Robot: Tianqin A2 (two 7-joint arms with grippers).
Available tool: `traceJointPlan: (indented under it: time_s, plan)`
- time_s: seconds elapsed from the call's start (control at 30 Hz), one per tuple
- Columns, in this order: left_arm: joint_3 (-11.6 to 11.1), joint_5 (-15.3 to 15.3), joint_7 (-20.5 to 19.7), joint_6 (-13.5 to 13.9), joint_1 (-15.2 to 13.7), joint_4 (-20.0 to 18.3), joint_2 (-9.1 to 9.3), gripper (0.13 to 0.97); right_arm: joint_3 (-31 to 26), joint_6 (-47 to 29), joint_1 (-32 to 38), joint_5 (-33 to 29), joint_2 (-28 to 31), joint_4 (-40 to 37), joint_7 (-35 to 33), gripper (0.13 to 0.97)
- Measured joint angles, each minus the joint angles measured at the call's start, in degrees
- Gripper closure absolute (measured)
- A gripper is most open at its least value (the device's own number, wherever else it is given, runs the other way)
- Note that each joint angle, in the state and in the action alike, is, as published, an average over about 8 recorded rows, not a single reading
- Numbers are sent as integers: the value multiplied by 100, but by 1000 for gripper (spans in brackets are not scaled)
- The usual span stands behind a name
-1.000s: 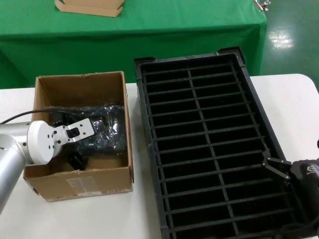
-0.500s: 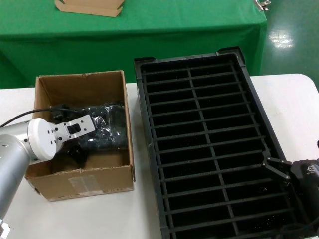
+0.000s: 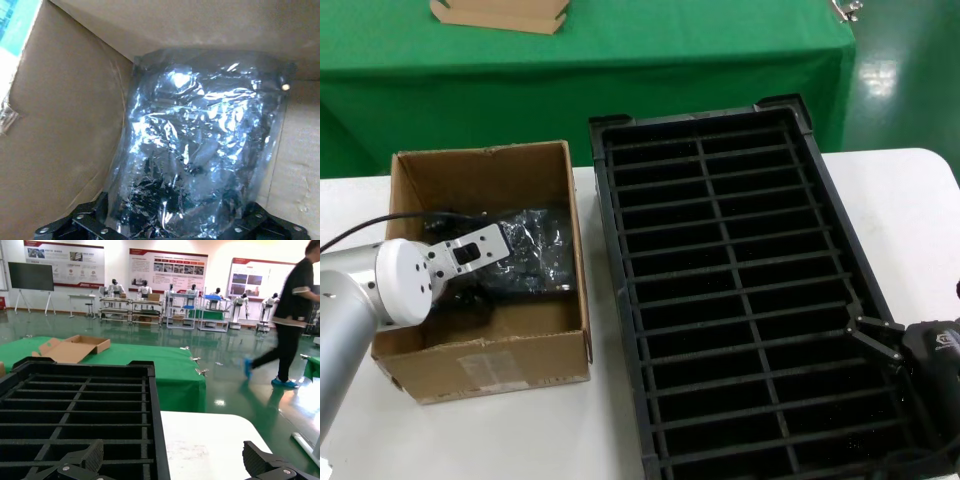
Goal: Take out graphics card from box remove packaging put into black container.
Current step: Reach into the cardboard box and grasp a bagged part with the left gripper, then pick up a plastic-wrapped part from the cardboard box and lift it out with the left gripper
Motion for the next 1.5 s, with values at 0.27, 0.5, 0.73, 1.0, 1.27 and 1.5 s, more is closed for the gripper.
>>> traceJointPlan:
  time_s: [0.27, 0.5, 0.73, 1.0, 1.27, 1.5]
  plan:
    - [-204, 694, -755, 247, 328, -790, -202, 360, 0, 0, 0, 0, 0, 0, 0, 129]
    - [-549, 1230, -1245, 443, 621, -1369, -314, 532, 0, 0, 0, 0, 0, 0, 0, 129]
    - [-918, 1573, -1493, 540, 824, -1728, -360, 686, 0, 0, 0, 0, 0, 0, 0, 129]
    - [-1320, 1776, -1575, 596, 981, -2024, -380, 771, 0, 0, 0, 0, 0, 0, 0, 129]
    - [-1644, 1853, -1544, 623, 1098, -2233, -359, 884, 0, 0, 0, 0, 0, 0, 0, 129]
    - [-1925, 1974, -1572, 652, 1204, -2503, -277, 944, 0, 0, 0, 0, 0, 0, 0, 129]
